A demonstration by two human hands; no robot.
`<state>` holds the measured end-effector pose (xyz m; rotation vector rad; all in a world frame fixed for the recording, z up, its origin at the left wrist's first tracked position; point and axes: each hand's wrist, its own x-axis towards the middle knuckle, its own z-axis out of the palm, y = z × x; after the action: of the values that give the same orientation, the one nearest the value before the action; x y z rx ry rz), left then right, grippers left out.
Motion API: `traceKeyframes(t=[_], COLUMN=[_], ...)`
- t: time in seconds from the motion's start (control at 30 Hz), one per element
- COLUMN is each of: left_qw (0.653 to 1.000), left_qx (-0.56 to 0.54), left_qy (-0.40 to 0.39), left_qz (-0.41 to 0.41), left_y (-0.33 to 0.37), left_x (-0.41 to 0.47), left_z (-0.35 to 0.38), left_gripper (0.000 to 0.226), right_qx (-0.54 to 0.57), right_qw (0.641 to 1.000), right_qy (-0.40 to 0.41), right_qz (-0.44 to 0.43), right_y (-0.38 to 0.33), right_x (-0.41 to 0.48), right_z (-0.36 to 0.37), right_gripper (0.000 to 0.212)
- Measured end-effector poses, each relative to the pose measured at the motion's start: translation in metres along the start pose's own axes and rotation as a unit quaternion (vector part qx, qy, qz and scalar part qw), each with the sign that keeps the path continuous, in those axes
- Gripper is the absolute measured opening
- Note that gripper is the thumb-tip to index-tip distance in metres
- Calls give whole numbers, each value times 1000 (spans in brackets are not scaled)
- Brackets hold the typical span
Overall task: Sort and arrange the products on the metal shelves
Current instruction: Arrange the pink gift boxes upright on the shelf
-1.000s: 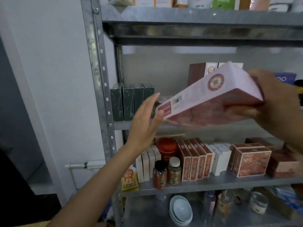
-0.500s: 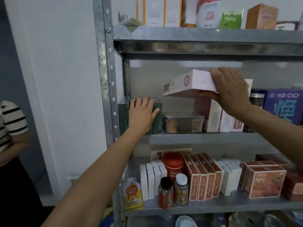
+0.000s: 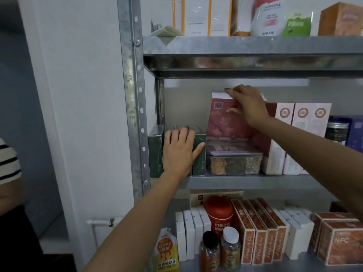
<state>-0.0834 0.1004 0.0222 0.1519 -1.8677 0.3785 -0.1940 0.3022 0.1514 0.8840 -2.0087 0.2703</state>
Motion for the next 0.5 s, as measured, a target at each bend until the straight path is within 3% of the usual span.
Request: traceKeyframes(t=[0.17,0.27,0.5], left_qw=[1000,1000,1000], left_qx=[4,5,4], left_qy=[19,20,22], left_qz=[-5,-3,-6], left_y=[1,1,2], left_x=[-2,-2,-3], left_z=[4,6,6], left_gripper=[46,46,45], right_qx=[71,86,46], right_qw=[996,987,980], right_qy=[-48,-124,-188], right_qz=[31,56,39], right_y=[11,17,14], right_x=[25,30,30], right_z=[24,32,43], right_gripper=[27,36,57])
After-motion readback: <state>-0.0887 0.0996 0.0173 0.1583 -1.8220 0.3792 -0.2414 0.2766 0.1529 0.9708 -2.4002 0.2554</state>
